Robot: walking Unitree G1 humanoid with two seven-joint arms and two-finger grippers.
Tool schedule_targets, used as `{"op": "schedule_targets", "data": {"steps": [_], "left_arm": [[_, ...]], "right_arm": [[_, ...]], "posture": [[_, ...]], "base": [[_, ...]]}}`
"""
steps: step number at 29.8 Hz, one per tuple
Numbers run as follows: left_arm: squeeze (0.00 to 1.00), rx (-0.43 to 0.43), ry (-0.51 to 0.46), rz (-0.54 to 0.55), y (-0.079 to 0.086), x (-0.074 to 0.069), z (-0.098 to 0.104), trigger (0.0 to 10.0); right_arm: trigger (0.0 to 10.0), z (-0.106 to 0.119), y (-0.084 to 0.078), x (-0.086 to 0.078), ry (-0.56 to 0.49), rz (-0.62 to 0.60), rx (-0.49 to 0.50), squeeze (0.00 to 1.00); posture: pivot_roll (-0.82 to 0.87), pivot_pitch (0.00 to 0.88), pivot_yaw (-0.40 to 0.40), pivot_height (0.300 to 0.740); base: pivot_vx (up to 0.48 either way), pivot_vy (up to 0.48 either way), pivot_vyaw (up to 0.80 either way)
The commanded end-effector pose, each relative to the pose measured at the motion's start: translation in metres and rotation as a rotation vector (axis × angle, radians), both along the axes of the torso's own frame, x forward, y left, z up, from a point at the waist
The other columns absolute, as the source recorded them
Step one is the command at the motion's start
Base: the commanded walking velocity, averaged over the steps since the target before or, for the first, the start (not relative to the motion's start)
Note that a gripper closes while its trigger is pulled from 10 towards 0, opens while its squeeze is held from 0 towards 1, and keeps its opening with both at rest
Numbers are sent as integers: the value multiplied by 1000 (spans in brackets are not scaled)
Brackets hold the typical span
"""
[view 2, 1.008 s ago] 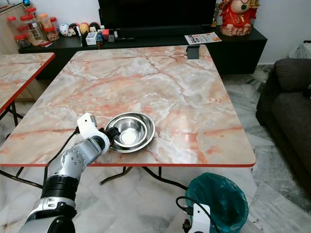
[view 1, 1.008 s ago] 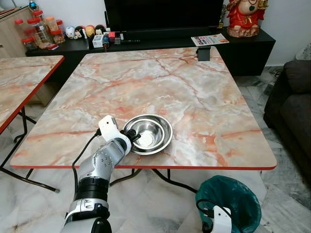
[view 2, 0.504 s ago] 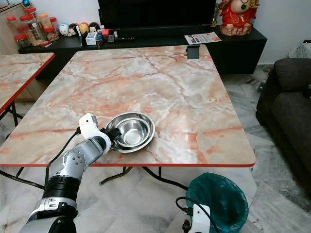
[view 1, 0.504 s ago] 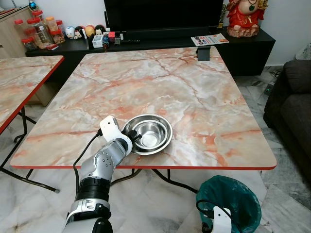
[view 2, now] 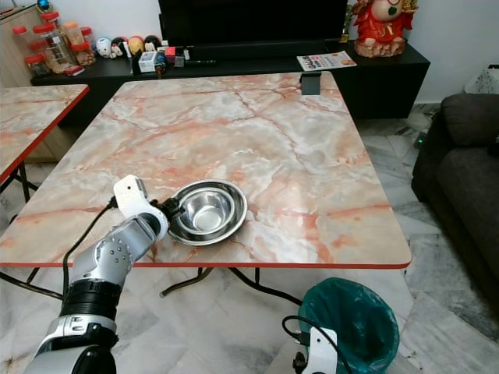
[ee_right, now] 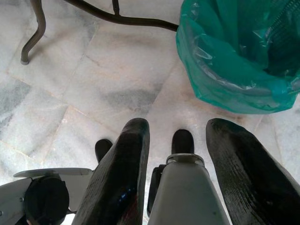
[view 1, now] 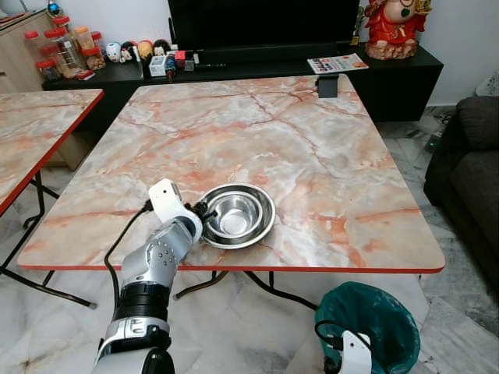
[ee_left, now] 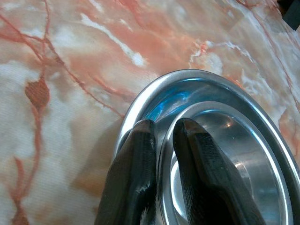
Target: Setting the table
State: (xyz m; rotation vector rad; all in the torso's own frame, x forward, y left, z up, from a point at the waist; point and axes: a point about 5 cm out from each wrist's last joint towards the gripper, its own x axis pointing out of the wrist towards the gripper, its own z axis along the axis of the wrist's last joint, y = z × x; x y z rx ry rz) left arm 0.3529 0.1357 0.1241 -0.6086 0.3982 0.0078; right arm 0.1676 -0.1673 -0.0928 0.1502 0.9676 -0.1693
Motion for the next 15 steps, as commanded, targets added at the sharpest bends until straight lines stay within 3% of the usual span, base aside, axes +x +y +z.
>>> {"op": "schedule_targets", "data": {"steps": [1, 4, 6, 11, 15], "left_arm": [[0, 19, -28, -5, -1, 3, 9, 10000], [0, 23, -31, -16, -2, 2, 10, 10000], [0, 79, -100, -18, 3, 4, 22, 10000], [0, 86, -173, -17, 6, 5, 35, 10000], [0, 24, -333, -61, 17, 2, 71, 10000]], "right_arm": [[10000, 0, 2, 0, -2, -10, 5, 0], [10000, 0, 2, 0, -3, -10, 5, 0], [10000, 0, 2, 1, -4, -12, 6, 0], [10000, 0, 2, 1, -5, -12, 6, 0], [10000, 0, 1, 1, -4, -10, 4, 0]], "posture": [[73, 4, 93, 740], [70, 2, 94, 740], [70, 1, 93, 740], [72, 1, 92, 740], [82, 2, 88, 740]], "base": [[0, 0, 0], [0, 0, 0], [0, 0, 0], [0, 0, 0], [0, 0, 0]]}}
